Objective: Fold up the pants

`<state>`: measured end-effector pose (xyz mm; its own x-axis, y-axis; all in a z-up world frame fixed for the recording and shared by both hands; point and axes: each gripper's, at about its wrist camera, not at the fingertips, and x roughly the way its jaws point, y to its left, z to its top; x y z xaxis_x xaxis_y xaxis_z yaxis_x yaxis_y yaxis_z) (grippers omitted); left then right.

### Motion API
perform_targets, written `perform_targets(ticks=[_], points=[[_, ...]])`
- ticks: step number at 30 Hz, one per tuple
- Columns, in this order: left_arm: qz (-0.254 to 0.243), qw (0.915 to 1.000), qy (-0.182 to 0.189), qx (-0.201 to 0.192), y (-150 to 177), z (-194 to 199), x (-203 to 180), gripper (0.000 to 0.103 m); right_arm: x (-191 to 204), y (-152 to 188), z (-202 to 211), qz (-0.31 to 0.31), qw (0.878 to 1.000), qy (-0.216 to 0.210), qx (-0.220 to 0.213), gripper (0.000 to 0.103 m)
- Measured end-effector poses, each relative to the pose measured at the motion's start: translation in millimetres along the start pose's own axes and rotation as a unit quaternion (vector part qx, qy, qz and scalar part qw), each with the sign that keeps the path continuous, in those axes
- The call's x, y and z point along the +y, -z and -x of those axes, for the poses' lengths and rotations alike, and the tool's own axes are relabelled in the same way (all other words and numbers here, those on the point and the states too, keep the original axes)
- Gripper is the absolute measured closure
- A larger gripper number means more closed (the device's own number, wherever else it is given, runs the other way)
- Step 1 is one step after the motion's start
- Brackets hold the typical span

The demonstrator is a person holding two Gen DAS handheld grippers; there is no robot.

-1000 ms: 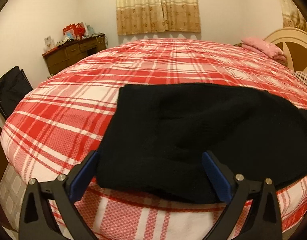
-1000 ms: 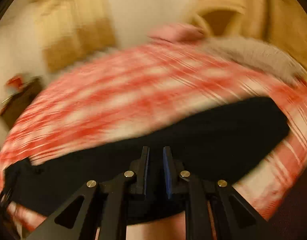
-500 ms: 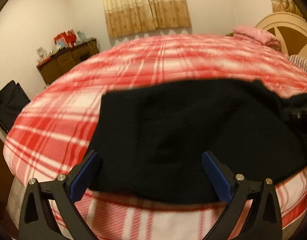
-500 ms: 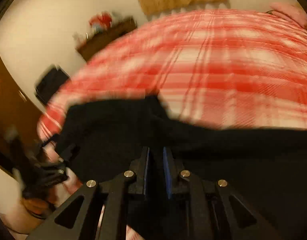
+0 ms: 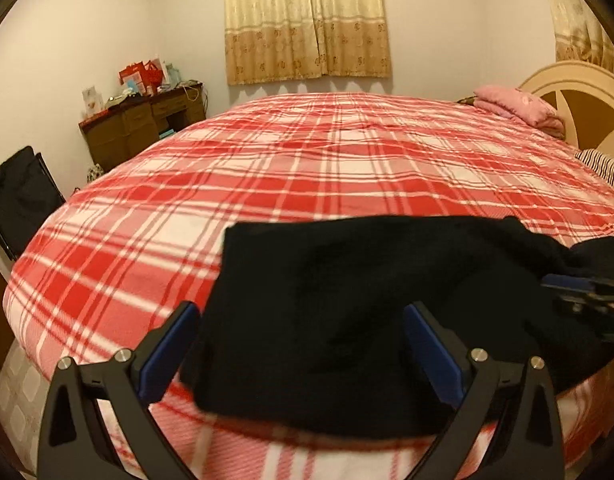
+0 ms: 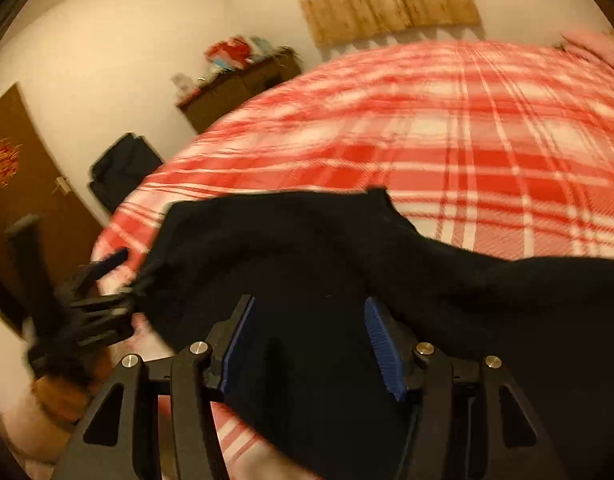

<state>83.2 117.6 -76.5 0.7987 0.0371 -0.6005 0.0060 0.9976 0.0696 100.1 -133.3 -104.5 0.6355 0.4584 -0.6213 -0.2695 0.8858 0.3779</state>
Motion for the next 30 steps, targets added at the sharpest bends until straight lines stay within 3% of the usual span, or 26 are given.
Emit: perform_targets(ticks=[4, 6, 10, 15, 18, 20, 23, 24, 25, 28, 30], points=[[-0.016, 0.9988, -0.018, 0.044, 13, -19, -11, 0.000, 1, -10, 1, -0.016, 1.000, 0.009, 0.005, 0.045], [-0.018, 0.9995, -0.017, 0.020, 20, -13, -9, 0.000, -2, -9, 17, -0.026, 0.999, 0.007, -0.022, 0.045], [-0.017, 0.9997, -0.013, 0.015, 23, -11, -7, 0.000, -23, 1, 46, -0.055, 0.997, 0.030, -0.054, 0.045], [-0.016, 0.9996, -0.020, 0.015, 23, -10, -10, 0.000, -45, 9, 60, -0.097, 0.995, 0.011, -0.011, 0.045], [-0.013, 0.9994, -0.017, 0.026, 21, -10, -8, 0.000, -53, -2, 113, -0.095, 0.991, 0.050, -0.077, 0.045], [-0.013, 0.9993, -0.016, 0.031, 20, -10, -8, 0.000, -78, -9, 168, -0.127, 0.977, 0.088, -0.147, 0.045], [-0.012, 0.9993, -0.019, 0.031, 21, -10, -9, 0.000, -132, 4, 261, -0.216, 0.927, 0.178, -0.250, 0.045], [-0.011, 0.9993, -0.021, 0.031, 21, -10, -10, 0.000, -150, 15, 291, -0.243, 0.905, 0.211, -0.279, 0.045], [-0.010, 0.9992, -0.022, 0.031, 21, -10, -10, 0.000, -172, 33, 326, -0.279, 0.872, 0.257, -0.311, 0.045], [-0.009, 0.9991, -0.025, 0.033, 21, -10, -10, 0.000, -212, 75, 383, -0.340, 0.805, 0.337, -0.349, 0.045], [-0.007, 0.9989, -0.027, 0.039, 19, -11, -11, 0.000, -235, 98, 406, -0.372, 0.775, 0.366, -0.357, 0.045]])
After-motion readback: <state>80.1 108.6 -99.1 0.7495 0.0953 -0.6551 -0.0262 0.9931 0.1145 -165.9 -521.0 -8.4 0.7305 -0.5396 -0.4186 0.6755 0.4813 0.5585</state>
